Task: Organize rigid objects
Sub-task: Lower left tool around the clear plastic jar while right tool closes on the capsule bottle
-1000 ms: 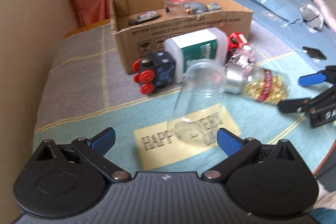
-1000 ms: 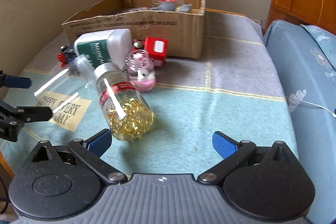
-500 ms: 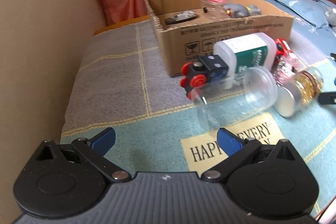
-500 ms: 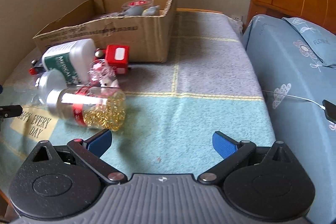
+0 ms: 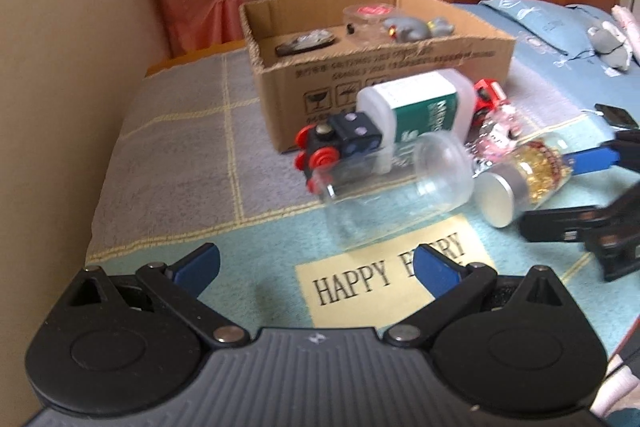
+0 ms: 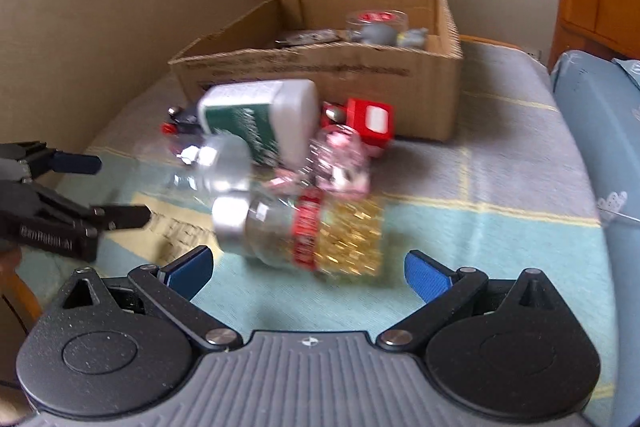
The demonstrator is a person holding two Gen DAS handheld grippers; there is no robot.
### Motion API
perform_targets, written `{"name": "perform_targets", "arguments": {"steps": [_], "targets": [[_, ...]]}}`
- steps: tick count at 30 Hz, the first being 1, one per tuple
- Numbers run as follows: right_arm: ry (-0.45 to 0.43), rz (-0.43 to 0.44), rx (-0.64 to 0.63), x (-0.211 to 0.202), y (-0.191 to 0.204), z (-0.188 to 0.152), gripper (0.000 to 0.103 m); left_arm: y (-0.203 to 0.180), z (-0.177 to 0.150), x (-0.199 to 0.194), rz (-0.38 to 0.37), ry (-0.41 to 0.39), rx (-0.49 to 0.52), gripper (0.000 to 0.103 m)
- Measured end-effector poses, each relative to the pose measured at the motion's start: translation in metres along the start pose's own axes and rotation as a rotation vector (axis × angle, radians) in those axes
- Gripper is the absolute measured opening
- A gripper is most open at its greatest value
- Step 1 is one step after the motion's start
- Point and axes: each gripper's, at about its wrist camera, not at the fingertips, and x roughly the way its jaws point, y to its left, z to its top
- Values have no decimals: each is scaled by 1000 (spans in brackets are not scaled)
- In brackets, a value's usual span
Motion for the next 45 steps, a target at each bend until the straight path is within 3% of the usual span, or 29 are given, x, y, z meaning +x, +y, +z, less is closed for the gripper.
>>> {"name": "perform_targets", "arguments": {"steps": [6,12,14,17,35,45], "targets": [[9,-97,9,18,12,7,103,-5,2,-3,-34,-24,10,102],[29,-209,-23,22,-3,-1,103,-24,-4,18,-66,47,21,102],[26,-205,-21,18,-11,-2,103,-27,-5,26,-76,68,-9,102],[31,-192,-39,18,-17,-2,103,-28,-6,30,-54,20,-82,102],[-56,-141,-100,6,-24,-14,103,-40,27,41,17,0,-174,102],[-48,-144,-89,11,-17,-6,103,-47,37,44,55,-27,-131,102]]}}
